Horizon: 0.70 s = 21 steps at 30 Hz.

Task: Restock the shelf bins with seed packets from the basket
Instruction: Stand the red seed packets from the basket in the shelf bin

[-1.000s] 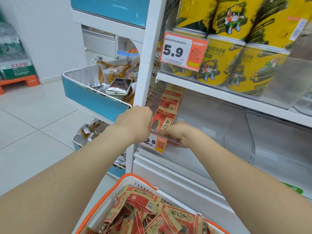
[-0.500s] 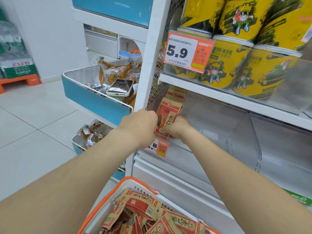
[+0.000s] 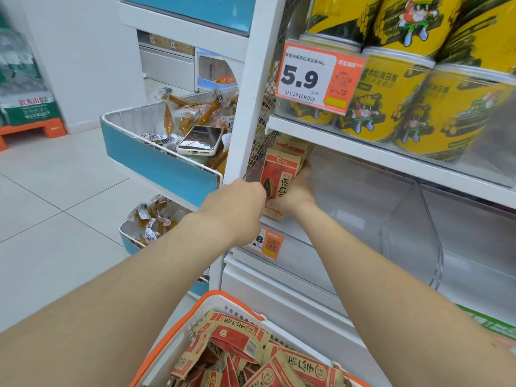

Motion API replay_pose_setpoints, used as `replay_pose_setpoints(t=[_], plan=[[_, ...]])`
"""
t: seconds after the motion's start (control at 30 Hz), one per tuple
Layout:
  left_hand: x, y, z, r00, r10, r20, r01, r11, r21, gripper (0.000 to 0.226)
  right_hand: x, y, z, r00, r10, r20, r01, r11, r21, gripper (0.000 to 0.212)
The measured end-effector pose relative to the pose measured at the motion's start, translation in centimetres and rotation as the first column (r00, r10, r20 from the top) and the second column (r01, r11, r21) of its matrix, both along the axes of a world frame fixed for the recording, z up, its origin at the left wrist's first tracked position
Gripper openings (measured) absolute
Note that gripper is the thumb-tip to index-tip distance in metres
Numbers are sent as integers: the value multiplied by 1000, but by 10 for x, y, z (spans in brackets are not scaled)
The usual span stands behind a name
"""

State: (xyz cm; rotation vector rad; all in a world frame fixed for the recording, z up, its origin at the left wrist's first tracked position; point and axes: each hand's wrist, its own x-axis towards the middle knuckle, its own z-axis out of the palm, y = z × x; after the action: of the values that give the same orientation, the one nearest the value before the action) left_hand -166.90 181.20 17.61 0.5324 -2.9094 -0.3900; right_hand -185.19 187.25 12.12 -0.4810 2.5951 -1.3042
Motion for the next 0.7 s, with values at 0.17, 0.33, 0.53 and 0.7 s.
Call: replay_pose_setpoints(t=[0.17,0.33,0.53,0.7], plan=[[2,5,4,1000,4,2,-4,1000,-2,20,0,9,-8,995,89,37,-91,993,81,134],[3,10,6,1000,-1,29,1,1000,-7,20,2,19,-4,993,84,79,-99,973,209,98],[4,10,6,999,-8,43,7,1000,9,19,5,23,-2,992,96,78,-113,956,271,101],[2,7,4,1000,-22,13,22,1000,-3,16,7,32,2,1000,26,-15,-18,930,368,74]])
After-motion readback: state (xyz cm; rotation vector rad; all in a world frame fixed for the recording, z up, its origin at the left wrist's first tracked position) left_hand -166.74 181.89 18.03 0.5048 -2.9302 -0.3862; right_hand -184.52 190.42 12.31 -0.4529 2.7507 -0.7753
